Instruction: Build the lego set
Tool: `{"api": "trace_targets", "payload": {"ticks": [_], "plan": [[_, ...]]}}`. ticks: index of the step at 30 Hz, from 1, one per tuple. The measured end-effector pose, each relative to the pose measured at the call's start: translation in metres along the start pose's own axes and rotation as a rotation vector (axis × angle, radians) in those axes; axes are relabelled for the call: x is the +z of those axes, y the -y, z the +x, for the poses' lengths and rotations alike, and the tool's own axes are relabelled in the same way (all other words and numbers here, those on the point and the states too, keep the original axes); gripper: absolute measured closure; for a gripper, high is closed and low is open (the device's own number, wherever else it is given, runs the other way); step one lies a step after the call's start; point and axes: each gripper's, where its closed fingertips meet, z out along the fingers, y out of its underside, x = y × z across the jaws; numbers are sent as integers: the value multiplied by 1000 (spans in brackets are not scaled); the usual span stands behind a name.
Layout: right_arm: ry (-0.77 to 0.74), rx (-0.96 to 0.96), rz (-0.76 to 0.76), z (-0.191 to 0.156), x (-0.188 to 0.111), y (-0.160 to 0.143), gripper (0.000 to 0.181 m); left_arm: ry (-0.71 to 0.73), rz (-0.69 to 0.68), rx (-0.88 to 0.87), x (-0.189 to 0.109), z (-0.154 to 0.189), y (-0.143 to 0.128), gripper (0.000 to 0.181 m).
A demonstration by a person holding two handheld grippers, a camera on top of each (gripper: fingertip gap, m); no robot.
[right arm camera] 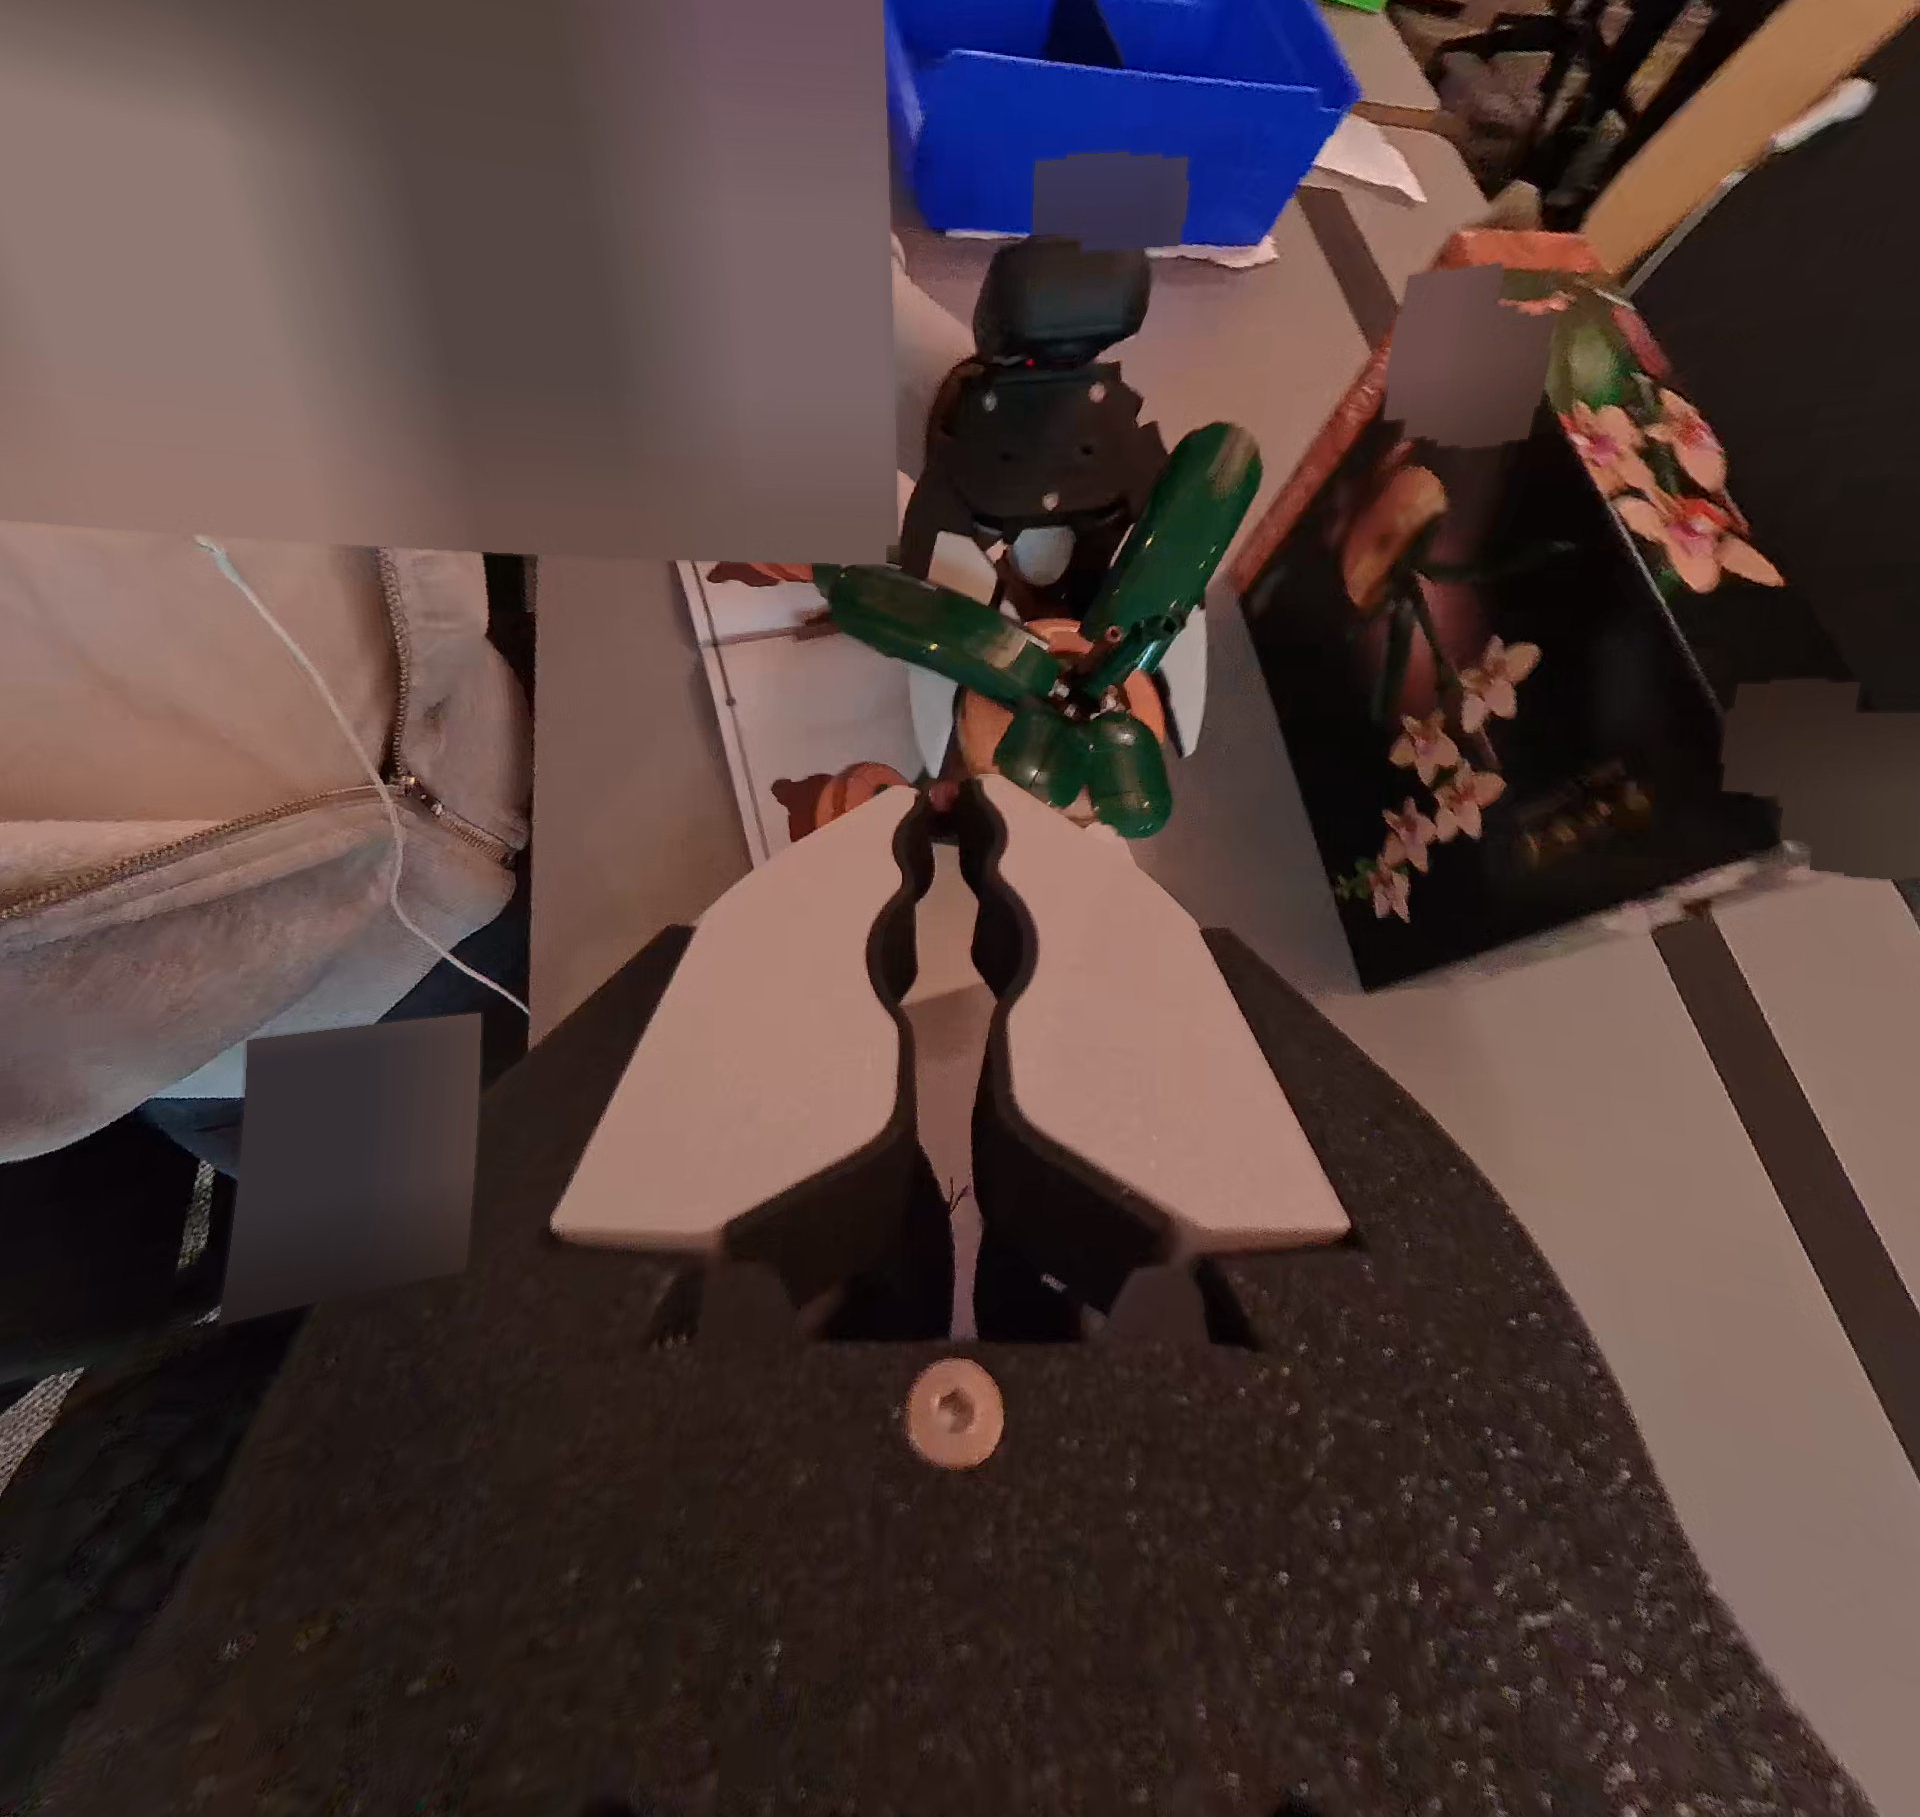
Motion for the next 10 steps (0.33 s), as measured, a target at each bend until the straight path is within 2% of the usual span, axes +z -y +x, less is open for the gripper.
{"api": "trace_targets", "payload": {"ticks": [5, 10], "plan": [[81, -54, -85, -12, 36, 22, 177, 95, -1, -10, -3, 29, -17, 86], [148, -124, -308, -15, 81, 31, 176, 106, 40, -53, -3, 32, -20, 86]]}}
